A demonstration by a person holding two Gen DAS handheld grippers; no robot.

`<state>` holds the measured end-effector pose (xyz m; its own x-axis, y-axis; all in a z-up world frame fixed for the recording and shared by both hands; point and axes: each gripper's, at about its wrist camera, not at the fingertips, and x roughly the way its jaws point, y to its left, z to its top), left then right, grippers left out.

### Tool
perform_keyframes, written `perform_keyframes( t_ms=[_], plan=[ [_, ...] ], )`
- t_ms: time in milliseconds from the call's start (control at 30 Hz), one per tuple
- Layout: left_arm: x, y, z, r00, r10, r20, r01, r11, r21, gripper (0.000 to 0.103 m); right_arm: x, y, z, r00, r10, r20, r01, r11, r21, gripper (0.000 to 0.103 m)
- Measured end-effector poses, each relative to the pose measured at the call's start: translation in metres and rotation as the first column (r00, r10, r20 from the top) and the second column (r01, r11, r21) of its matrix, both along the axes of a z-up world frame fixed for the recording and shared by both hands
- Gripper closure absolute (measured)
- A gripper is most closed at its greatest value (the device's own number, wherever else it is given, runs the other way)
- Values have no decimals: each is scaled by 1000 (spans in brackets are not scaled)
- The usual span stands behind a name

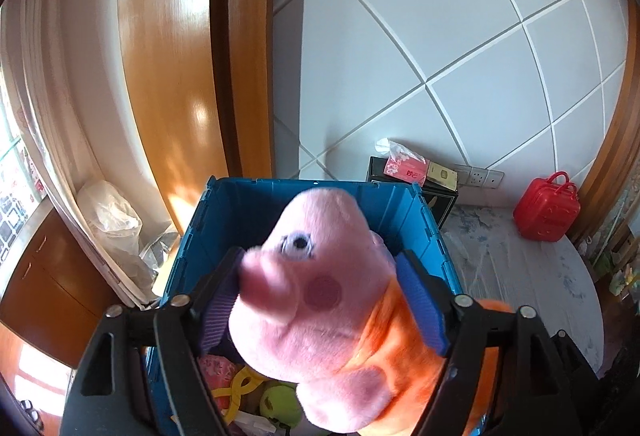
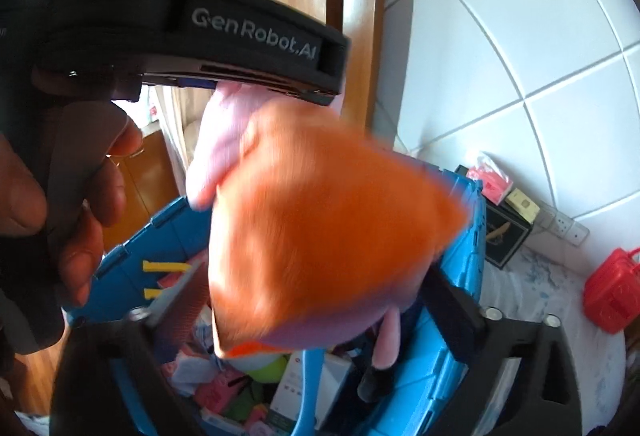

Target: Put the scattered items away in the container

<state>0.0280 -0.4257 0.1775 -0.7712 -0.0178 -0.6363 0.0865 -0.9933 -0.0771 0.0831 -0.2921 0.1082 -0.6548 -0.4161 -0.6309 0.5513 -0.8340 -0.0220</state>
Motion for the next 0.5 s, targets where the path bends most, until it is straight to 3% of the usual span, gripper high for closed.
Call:
perform_keyframes(
  t_ms=[67,100,333,500],
  plan=[
    [2,-2,-1,1000,15,-14,-15,1000,-2,10,-1,3,-3,1000,-12,3,12,1000,-1,0],
    [3,-3,-1,1000,21,-18,-21,1000,1,1,-2,5,-4,1000,-19,3,19,1000,1,0],
    [17,-3,-3,995,84,-61,-81,995,53,0,7,47,-3,992,-125,28,125,992,1,0],
    [34,41,-1,997,-22,-67,27,997,72,0,25,88,4,979,-201,17,201,980,3,0]
  ],
)
